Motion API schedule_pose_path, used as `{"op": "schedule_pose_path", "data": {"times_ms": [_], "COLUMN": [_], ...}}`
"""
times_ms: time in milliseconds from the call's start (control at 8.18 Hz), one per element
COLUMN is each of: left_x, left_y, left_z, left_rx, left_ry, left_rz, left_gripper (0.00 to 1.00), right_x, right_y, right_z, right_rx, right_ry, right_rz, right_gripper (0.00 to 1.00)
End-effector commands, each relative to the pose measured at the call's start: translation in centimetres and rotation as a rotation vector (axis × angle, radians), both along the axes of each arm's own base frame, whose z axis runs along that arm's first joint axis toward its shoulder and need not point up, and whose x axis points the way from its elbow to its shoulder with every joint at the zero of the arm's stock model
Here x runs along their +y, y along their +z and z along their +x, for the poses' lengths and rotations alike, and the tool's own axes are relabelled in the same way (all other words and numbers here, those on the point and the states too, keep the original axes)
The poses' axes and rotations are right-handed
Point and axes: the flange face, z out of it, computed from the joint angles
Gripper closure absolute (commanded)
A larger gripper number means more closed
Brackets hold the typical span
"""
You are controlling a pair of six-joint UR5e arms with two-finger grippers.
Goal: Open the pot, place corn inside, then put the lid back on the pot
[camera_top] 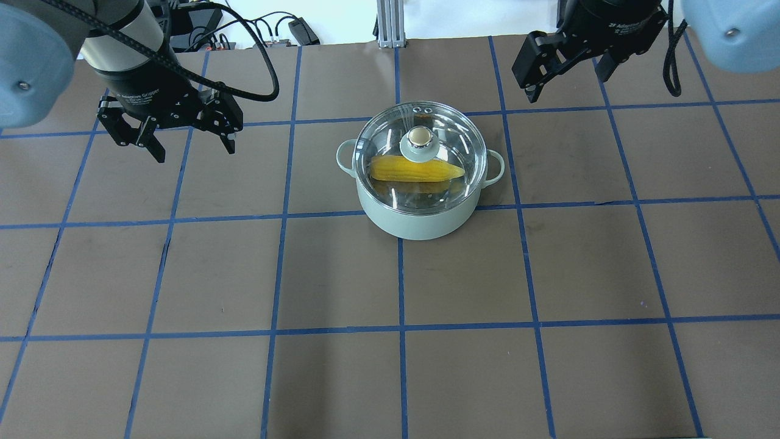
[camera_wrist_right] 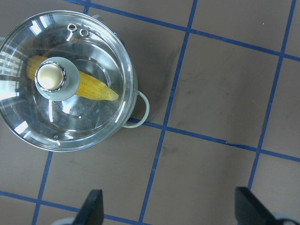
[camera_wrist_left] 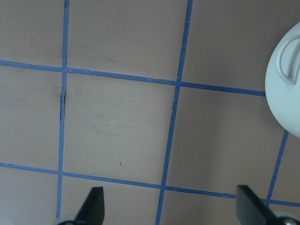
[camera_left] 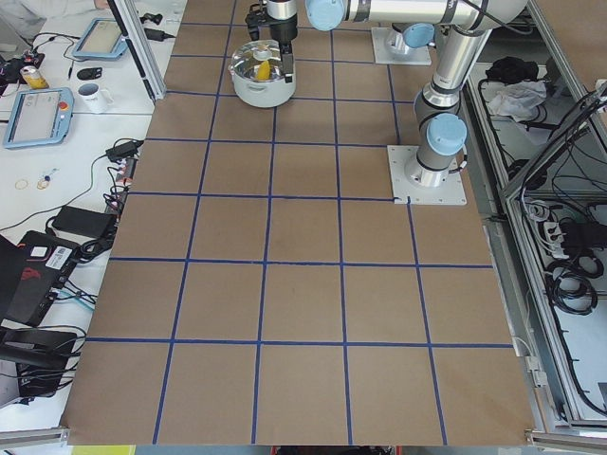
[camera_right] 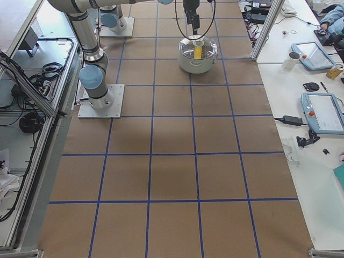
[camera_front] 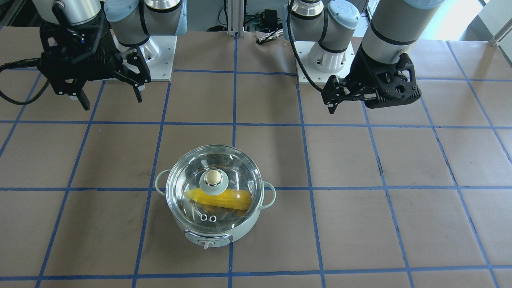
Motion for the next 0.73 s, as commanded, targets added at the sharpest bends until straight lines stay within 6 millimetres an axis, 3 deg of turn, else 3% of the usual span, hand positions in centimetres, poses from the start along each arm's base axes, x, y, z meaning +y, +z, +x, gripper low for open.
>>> {"op": "schedule_pose_path", "data": {"times_ms": [0,611], "left_x": [0.0,-0.5], "left_y": [-0.3,-1.4], "left_z": [0.0,0.1], "left_rx": [-0.005,-0.002], "left_ry": [-0.001,0.002], "left_rz": [0.005,0.023], "left_gripper": [0.0,0.0], "right_x": [0.0,0.1], "right_y": [-0.1,-0.3], "right_z": [0.0,0.0], "right_rx": [0.001,0.001], "right_ry": [-0.001,-0.002], "right_rz": [0.001,0.011], "right_gripper": [0.0,0.0]}}
